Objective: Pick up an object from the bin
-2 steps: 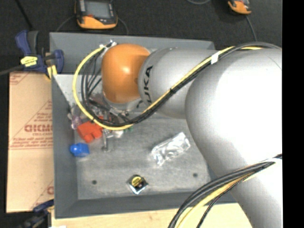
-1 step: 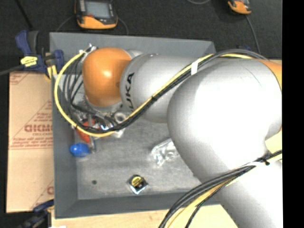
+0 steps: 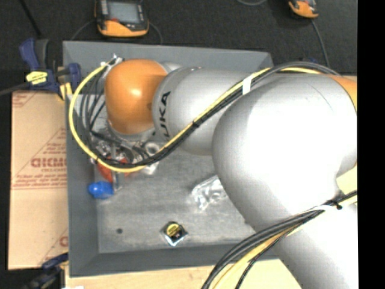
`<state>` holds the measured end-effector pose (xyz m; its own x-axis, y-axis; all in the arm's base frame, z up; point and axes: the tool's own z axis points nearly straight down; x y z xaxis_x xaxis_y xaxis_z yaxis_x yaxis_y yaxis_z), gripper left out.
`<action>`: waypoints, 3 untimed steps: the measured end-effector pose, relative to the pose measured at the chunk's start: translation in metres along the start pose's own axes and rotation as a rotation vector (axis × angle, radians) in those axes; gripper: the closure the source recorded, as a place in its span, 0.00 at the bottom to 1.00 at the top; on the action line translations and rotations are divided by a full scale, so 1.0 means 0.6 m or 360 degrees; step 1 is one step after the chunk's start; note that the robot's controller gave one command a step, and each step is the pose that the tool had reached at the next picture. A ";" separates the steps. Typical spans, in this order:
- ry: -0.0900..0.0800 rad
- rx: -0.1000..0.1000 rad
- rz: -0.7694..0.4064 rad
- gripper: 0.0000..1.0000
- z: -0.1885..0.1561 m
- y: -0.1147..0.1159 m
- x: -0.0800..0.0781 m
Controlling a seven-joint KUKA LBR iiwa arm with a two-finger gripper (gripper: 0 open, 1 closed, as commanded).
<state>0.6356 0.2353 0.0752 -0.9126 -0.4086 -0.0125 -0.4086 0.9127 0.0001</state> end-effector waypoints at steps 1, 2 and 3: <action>-0.0003 0.0004 -0.0078 1.00 -0.210 -0.012 0.015; 0.0012 0.0001 -0.0077 0.00 -0.201 -0.011 0.018; 0.0018 -0.0003 -0.0077 0.00 -0.005 -0.018 0.003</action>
Offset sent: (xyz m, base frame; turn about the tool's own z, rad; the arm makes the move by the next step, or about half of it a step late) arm -0.0102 -0.0100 0.1188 -0.0521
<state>0.6383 0.2244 0.0780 -0.8918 -0.4524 -0.0013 -0.4524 0.8918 0.0018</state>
